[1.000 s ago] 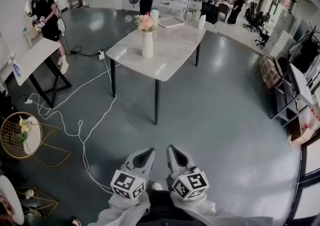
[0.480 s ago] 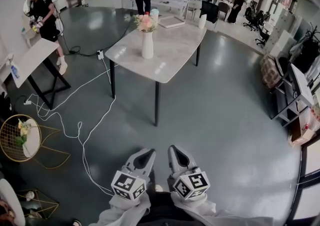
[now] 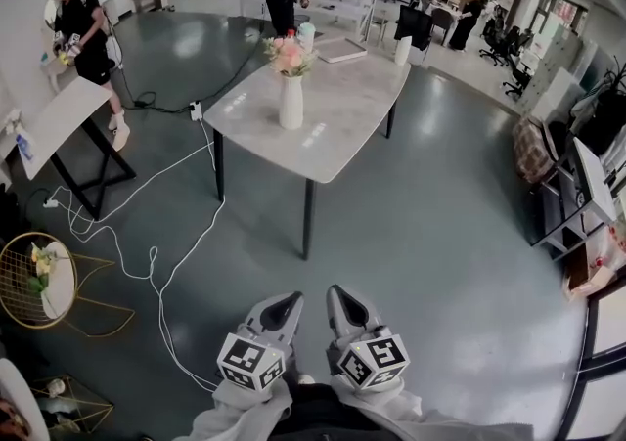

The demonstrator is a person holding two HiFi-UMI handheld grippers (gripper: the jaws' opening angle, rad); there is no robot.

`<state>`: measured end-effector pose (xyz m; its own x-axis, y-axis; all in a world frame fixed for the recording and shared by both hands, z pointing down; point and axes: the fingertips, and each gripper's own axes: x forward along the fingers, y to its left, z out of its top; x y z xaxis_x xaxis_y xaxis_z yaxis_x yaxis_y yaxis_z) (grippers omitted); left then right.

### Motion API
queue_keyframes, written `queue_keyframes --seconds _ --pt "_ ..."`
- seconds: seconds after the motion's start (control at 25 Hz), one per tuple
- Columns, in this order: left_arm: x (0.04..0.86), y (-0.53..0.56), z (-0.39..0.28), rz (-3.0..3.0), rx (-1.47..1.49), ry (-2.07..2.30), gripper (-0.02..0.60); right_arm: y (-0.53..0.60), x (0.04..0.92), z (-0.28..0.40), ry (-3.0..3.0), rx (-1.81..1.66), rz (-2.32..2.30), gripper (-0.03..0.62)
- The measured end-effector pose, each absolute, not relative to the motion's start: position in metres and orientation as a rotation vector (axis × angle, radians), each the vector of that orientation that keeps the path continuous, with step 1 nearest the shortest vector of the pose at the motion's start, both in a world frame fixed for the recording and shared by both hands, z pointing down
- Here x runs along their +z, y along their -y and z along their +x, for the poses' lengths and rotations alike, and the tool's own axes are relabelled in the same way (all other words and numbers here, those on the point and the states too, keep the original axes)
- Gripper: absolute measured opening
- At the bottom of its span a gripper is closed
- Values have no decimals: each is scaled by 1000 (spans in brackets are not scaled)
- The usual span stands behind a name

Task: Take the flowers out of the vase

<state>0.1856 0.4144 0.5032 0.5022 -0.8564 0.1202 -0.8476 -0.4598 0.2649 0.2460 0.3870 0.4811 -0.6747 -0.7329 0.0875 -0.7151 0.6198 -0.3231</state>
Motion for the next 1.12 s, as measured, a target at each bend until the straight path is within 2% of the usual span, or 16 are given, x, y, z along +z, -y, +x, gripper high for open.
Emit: queue_keyframes --seconds 0.68,1.12 --pt "485 -284 119 2454 -25 1425 3 -260 466 161 -2828 -582 -1152 0" --pt "479 -223 90 2485 -31 1369 3 -202 464 130 -2807 -614 -1191 0"
